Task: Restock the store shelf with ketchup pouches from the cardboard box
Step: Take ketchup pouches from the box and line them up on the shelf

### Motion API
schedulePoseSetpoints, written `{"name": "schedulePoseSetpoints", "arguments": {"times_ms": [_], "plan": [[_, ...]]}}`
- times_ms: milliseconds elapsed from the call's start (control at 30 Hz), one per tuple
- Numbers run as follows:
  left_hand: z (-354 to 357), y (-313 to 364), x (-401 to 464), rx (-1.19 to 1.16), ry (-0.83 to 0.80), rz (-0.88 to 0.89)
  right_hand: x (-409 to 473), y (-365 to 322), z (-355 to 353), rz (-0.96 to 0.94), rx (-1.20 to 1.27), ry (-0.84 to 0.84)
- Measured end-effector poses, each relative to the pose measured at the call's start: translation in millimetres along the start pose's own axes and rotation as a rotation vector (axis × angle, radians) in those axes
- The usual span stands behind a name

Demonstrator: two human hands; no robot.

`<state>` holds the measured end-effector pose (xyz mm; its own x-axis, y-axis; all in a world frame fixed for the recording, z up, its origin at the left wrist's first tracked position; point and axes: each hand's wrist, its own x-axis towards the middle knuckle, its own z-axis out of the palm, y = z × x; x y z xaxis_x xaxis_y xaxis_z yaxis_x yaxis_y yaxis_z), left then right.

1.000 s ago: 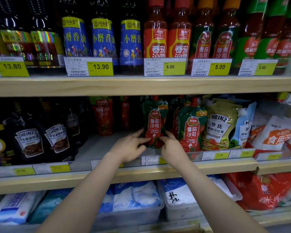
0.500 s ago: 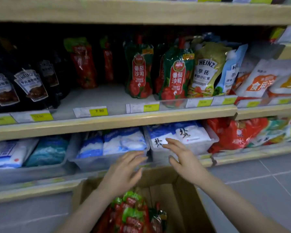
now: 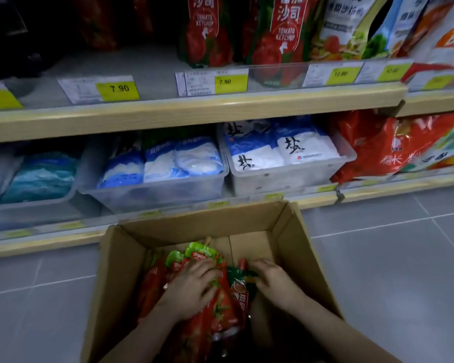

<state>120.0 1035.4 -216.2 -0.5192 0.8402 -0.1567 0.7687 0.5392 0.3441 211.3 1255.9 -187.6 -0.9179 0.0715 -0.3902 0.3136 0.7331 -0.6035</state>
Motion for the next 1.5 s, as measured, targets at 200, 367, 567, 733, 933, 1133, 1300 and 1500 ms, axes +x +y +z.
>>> {"name": "schedulePoseSetpoints", "arguments": {"times_ms": [200, 367, 567, 733, 933, 1133, 1300, 1500], "plan": [[12.1, -5.3, 3.5, -0.007, 0.001, -0.018, 14.9, 16.7, 20.5, 0.063, -0.025, -0.156], [12.5, -5.2, 3.5, -0.003, -0.013, -0.027, 23.4, 17.4, 23.0, 0.127, 0.050, -0.122], [11.4, -5.1, 2.5, 0.008, -0.002, -0.016, 18.5, 16.6, 20.3, 0.149, 0.200, -0.030], [4.2, -3.2, 3.7, 0.015, -0.033, -0.010, 9.7, 5.8, -4.5, 0.095, 0.288, 0.046], [-29.2, 9.0, 10.7, -0.069, 0.045, -0.058, -2.1, -19.5, -39.8, -0.027, 0.253, 0.061], [-87.4, 22.6, 25.7, -0.248, 0.054, -0.119, -9.4, -58.2, -88.7, -0.212, 0.185, 0.132], [-140.3, 35.8, 38.6, -0.458, 0.129, -0.176, -11.3, -106.2, -148.6, -0.296, 0.233, 0.218], [-180.1, 49.9, 50.5, -0.713, 0.107, -0.192, -13.1, -154.4, -197.2, -0.387, 0.346, 0.289]]}}
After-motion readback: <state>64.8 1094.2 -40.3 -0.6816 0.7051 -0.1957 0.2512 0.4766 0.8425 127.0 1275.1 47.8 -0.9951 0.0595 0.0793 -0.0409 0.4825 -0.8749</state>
